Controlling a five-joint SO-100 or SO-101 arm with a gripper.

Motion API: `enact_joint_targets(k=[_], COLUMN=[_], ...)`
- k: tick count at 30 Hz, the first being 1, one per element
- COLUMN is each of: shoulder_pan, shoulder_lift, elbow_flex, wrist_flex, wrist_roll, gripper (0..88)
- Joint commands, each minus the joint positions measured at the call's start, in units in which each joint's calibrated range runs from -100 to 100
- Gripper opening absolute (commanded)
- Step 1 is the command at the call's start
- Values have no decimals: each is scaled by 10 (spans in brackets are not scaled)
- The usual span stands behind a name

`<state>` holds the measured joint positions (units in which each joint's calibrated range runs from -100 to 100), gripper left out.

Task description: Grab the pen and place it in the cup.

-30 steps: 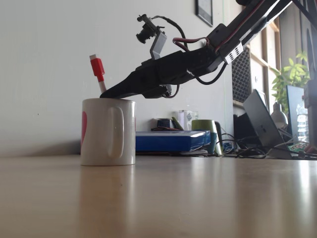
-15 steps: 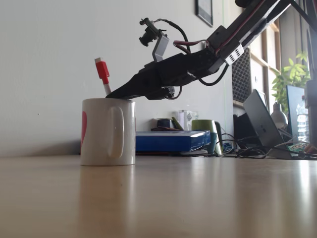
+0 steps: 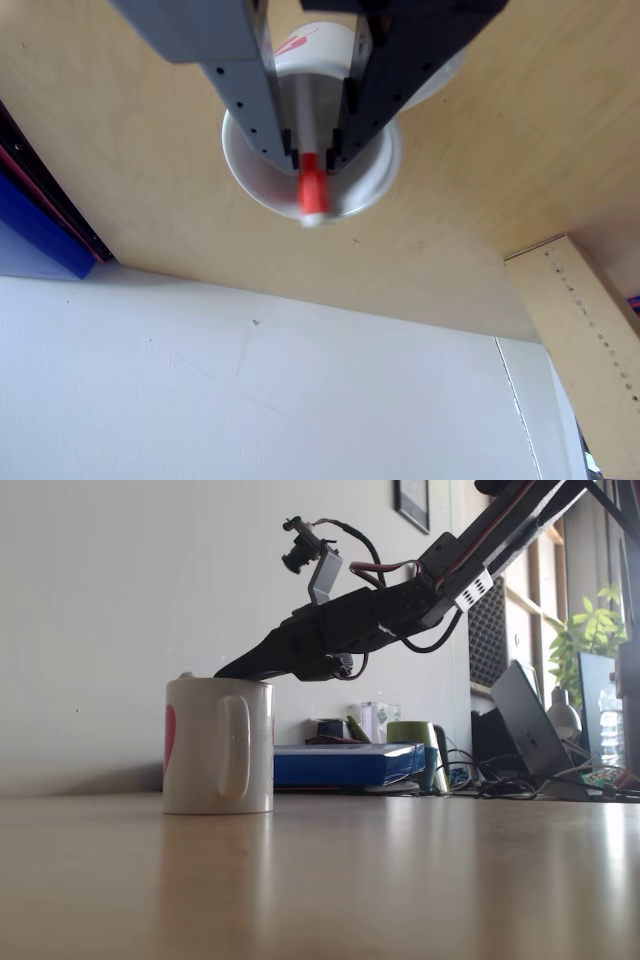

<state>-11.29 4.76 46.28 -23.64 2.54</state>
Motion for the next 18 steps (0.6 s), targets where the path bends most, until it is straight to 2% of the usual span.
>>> enact_joint_targets(k=[1,18], shoulder_pan=[0,5], shoulder_lift=[-29,-29], elbow_flex=[-5,-4], wrist_flex=[-9,-8], wrist_roll=[2,3], gripper=[88,87])
